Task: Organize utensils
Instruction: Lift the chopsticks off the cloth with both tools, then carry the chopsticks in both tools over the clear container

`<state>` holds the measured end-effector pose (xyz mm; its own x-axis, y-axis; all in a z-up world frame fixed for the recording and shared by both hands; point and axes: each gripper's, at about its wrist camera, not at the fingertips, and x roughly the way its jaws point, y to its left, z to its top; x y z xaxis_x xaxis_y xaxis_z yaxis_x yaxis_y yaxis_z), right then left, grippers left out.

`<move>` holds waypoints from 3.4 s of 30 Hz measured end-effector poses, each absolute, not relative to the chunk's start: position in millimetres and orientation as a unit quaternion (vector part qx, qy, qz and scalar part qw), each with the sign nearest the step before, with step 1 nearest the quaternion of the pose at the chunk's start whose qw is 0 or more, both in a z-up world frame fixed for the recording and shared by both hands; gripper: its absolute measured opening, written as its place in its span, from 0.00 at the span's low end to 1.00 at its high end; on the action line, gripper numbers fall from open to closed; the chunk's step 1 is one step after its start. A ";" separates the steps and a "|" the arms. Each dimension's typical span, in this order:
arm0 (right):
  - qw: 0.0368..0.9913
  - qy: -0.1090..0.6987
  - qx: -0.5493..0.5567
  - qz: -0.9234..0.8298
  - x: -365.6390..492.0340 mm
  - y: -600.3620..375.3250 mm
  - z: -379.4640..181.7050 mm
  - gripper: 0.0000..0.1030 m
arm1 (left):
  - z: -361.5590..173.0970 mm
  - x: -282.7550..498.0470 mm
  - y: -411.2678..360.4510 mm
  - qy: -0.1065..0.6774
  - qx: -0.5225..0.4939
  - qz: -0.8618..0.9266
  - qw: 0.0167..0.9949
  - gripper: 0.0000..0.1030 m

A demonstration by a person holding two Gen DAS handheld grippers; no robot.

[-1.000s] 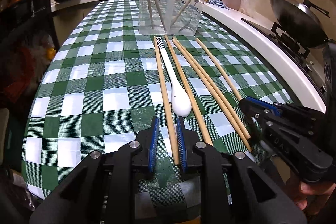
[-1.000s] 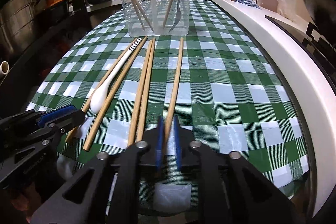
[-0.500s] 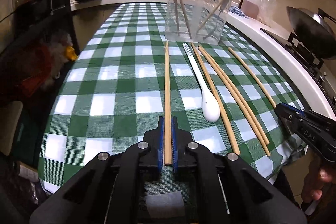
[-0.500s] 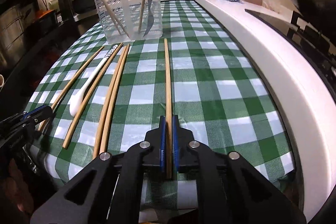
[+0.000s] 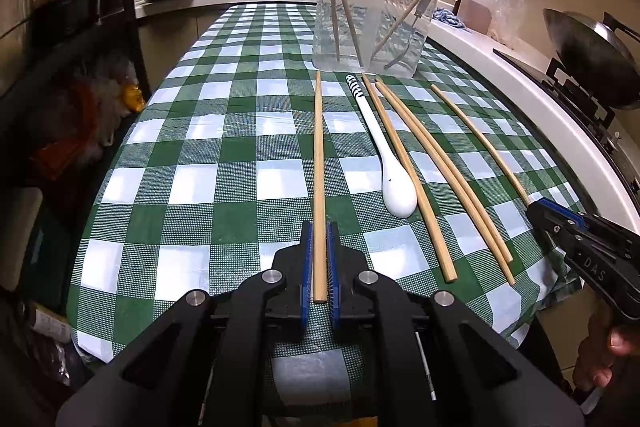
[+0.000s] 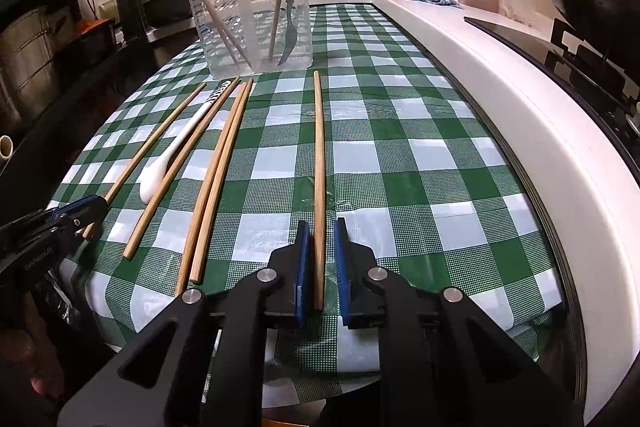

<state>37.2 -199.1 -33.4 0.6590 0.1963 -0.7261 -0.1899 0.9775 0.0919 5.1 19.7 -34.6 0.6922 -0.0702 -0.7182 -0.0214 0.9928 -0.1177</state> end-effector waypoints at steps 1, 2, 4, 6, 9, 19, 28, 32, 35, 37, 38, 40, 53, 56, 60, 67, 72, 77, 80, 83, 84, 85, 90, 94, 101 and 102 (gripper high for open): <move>0.911 0.398 0.004 0.105 37.2 -198.8 -33.6 0.13 | -34.6 5.1 20.0 0.392 -0.059 -0.013 0.918 0.07; 0.911 0.398 0.003 0.105 37.1 -198.8 -33.5 0.13 | -34.6 5.0 19.6 0.392 -0.059 -0.013 0.918 0.07; 0.911 0.398 0.004 0.106 37.0 -198.8 -33.6 0.13 | -34.4 5.3 19.0 0.391 -0.057 -0.013 0.919 0.07; 0.912 0.397 0.004 0.105 36.8 -198.6 -33.6 0.13 | -34.4 5.8 18.5 0.391 -0.055 -0.013 0.919 0.07; 0.913 0.396 0.004 0.104 36.1 -198.6 -33.9 0.13 | -34.4 5.3 18.7 0.390 -0.056 -0.013 0.919 0.07; 0.912 0.397 0.005 0.103 38.6 -200.4 -34.2 0.10 | -34.1 4.8 17.9 0.390 -0.055 -0.012 0.919 0.07; 0.910 0.401 0.004 0.107 39.3 -199.6 -33.2 0.05 | -34.4 5.0 17.0 0.390 -0.052 -0.013 0.919 0.07; 0.908 0.406 0.005 0.106 39.6 -200.4 -30.1 0.05 | -34.1 5.1 17.1 0.392 -0.056 -0.015 0.918 0.06; 0.911 0.398 0.002 0.107 35.6 -200.6 -21.4 0.05 | -29.0 2.6 16.9 0.385 -0.056 -0.017 0.921 0.06; 0.914 0.391 0.000 0.109 31.8 -200.7 -14.9 0.05 | -23.2 -0.7 15.8 0.376 -0.053 -0.018 0.925 0.06; 0.915 0.388 -0.001 0.110 30.0 -200.9 -11.8 0.05 | -20.3 -2.6 15.4 0.371 -0.051 -0.020 0.927 0.06; 0.918 0.380 -0.003 0.111 24.7 -201.7 -4.9 0.05 | -14.0 -6.8 15.1 0.361 -0.049 -0.021 0.931 0.06; 0.938 0.324 -0.002 0.120 -1.9 -206.7 48.0 0.05 | 31.1 -36.8 18.2 0.301 -0.047 -0.027 0.952 0.06; 0.943 0.310 -0.001 0.125 -4.6 -206.7 63.0 0.05 | 42.4 -40.0 21.1 0.287 -0.051 -0.028 0.956 0.06; 0.947 0.292 -0.001 0.130 -6.5 -204.9 82.9 0.05 | 58.5 -40.1 25.7 0.271 -0.054 -0.031 0.961 0.06; 0.953 0.270 0.004 0.137 2.4 -205.3 108.5 0.05 | 82.8 -28.3 31.7 0.255 -0.054 -0.041 0.965 0.06; 0.955 0.259 0.007 0.141 11.5 -204.0 122.8 0.05 | 98.9 -15.2 35.4 0.248 -0.058 -0.049 0.966 0.06; 0.956 0.255 0.008 0.147 23.7 -201.5 131.4 0.05 | 114.5 2.9 34.4 0.246 -0.058 -0.054 0.966 0.06; 0.955 0.254 0.010 0.151 31.4 -199.9 136.4 0.05 | 122.3 11.0 33.5 0.249 -0.062 -0.052 0.965 0.06; 0.956 0.251 0.010 0.154 37.6 -197.3 140.8 0.05 | 131.7 22.8 32.0 0.255 -0.061 -0.054 0.963 0.06; 0.956 0.250 0.010 0.155 40.0 -196.6 142.0 0.05 | 133.8 25.6 32.4 0.257 -0.060 -0.055 0.963 0.06; 0.956 0.249 0.010 0.156 43.0 -195.6 143.4 0.05 | 135.7 27.4 31.8 0.259 -0.060 -0.055 0.962 0.06; 0.955 0.249 0.011 0.160 54.8 -190.7 146.7 0.05 | 144.5 46.6 31.0 0.274 -0.068 -0.063 0.957 0.06; 0.954 0.251 0.008 0.163 63.7 -189.1 149.7 0.05 | 148.8 58.3 33.5 0.281 -0.072 -0.070 0.955 0.06; 0.953 0.248 0.012 0.173 83.9 -194.5 174.5 0.05 | 174.5 81.1 54.1 0.287 -0.101 -0.083 0.949 0.06; 0.953 0.247 0.011 0.174 86.4 -194.0 178.9 0.05 | 179.3 84.3 56.9 0.287 -0.105 -0.085 0.949 0.06</move>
